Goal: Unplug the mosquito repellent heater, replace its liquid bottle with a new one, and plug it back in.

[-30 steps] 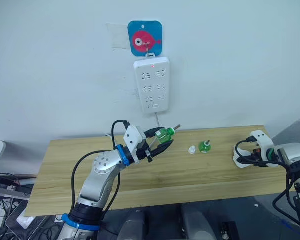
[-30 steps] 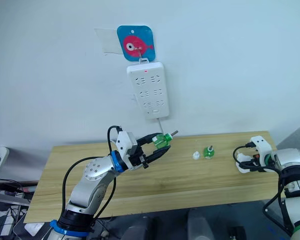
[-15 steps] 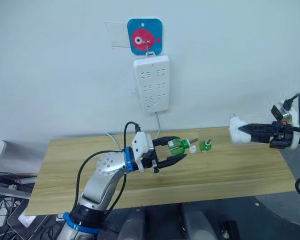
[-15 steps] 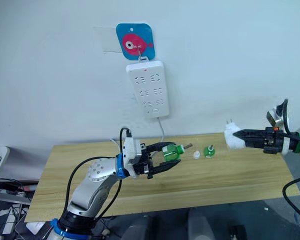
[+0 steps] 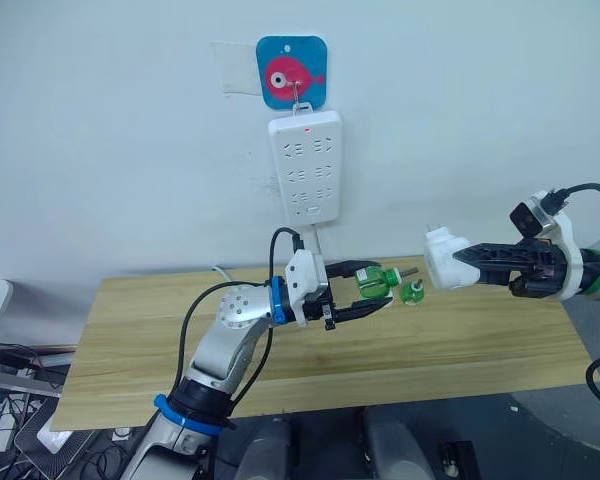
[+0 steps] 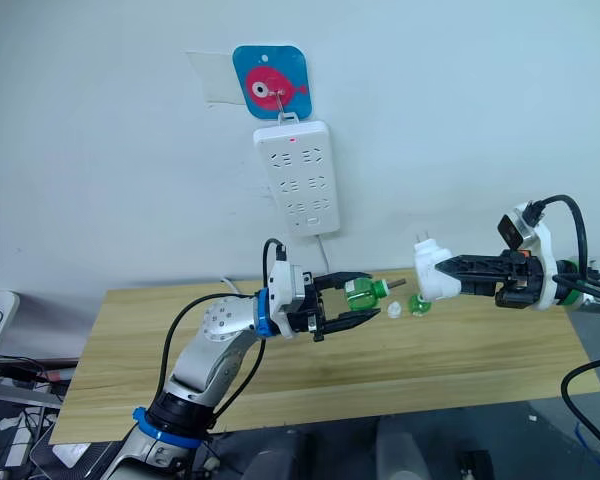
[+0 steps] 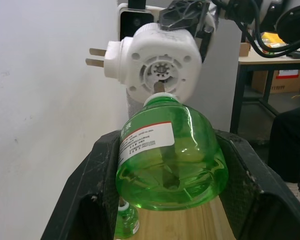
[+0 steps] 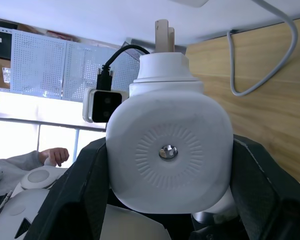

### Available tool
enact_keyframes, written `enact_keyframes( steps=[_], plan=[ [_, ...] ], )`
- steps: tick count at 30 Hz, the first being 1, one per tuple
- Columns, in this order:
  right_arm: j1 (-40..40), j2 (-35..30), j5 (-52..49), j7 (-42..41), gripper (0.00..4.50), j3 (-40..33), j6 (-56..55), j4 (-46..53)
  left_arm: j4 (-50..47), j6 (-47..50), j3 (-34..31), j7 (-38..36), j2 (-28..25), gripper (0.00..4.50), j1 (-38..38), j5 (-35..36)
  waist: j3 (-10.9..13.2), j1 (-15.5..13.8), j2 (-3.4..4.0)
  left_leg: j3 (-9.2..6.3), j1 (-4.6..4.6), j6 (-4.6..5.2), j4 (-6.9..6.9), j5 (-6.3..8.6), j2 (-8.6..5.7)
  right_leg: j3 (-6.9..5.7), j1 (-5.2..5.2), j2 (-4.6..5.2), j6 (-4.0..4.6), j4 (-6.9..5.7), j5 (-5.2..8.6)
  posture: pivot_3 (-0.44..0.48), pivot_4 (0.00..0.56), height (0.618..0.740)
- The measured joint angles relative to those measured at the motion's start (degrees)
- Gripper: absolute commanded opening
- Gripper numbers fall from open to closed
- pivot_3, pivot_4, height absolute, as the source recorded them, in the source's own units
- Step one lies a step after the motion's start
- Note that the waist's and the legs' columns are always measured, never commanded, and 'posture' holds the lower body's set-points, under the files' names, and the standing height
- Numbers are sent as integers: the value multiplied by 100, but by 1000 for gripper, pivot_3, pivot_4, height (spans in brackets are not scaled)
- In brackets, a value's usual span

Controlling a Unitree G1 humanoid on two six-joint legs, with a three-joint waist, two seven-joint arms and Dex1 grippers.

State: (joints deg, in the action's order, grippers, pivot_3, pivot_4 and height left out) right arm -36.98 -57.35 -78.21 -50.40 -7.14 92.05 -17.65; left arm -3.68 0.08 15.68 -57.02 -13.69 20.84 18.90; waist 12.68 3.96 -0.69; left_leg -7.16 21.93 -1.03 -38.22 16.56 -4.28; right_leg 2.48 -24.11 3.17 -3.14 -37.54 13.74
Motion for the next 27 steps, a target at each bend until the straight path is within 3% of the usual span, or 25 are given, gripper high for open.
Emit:
enact_keyframes(
  steps=[13,27],
  plan=[
    [2,297,-1173,1449,2951,-120,-1,9,138,-101,35,-111,114,2262,188,-20,0,11,0,0,0,1,0,0,1,0,0,-2,0,-1,0,-154,223,740],
    [130,330,-1710,1932,2951,-265,-28,70,262,-179,5,-129,183,2262,313,-51,-1,22,1,0,0,2,-1,0,1,0,0,-3,0,-2,0,-152,213,740]
  ],
)
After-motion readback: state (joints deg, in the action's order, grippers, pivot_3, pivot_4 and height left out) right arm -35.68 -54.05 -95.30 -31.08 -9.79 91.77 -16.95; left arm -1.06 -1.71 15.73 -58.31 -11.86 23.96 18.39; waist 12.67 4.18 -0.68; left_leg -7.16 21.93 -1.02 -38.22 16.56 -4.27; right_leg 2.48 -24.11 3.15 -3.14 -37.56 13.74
